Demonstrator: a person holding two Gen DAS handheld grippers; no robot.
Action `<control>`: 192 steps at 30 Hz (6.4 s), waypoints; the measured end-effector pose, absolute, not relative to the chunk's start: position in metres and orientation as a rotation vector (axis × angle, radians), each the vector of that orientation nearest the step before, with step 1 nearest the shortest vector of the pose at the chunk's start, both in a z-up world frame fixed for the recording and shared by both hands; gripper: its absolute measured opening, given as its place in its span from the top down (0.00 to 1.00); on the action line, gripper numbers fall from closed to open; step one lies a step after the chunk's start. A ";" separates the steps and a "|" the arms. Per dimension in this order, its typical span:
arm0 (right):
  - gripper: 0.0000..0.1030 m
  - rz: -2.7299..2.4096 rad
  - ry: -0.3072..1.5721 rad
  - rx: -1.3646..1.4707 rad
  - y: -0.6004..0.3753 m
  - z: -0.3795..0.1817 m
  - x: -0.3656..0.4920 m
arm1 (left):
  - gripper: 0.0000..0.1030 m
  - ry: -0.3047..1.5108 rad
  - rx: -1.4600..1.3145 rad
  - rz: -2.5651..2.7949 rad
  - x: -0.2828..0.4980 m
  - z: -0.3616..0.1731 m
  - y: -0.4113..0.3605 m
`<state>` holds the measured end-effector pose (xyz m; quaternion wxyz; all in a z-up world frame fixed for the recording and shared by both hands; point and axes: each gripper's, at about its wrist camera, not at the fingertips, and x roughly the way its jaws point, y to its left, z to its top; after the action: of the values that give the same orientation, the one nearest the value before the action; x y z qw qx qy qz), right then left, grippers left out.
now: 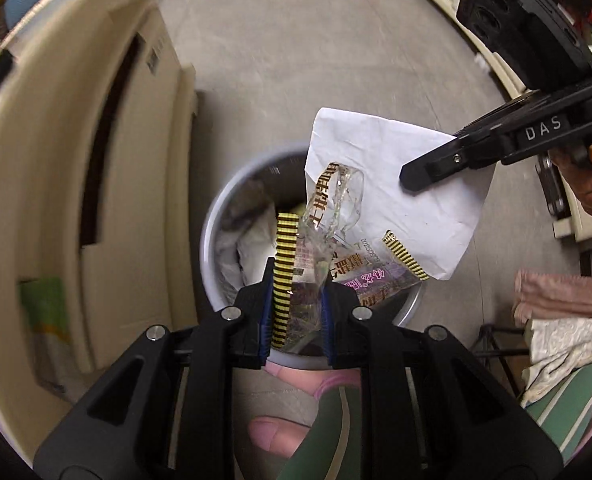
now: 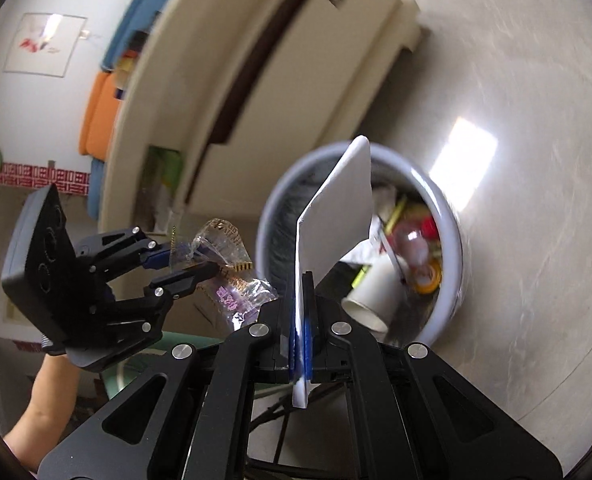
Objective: Collect trash
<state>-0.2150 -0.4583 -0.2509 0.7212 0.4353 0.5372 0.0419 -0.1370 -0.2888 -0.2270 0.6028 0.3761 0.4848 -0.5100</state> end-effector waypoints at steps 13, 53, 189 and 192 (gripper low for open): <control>0.92 0.044 1.280 1.011 -0.449 -0.309 -0.200 | 0.81 1.239 0.947 -1.139 -0.121 -0.289 -0.304; 0.37 0.225 0.931 0.662 -0.461 -0.087 -0.029 | 0.13 0.879 0.474 -0.761 0.051 -0.087 -0.243; 0.86 0.203 1.210 0.816 -0.459 -0.186 -0.199 | 0.72 0.991 0.806 -1.043 -0.116 -0.160 -0.261; 0.86 0.189 1.279 0.844 -0.453 -0.216 -0.205 | 0.72 1.036 0.859 -1.059 -0.124 -0.188 -0.271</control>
<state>-0.2047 -0.4529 -0.2159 0.7163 0.3815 0.5780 0.0852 -0.1236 -0.2712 -0.1885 0.6553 0.3788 0.4568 -0.4673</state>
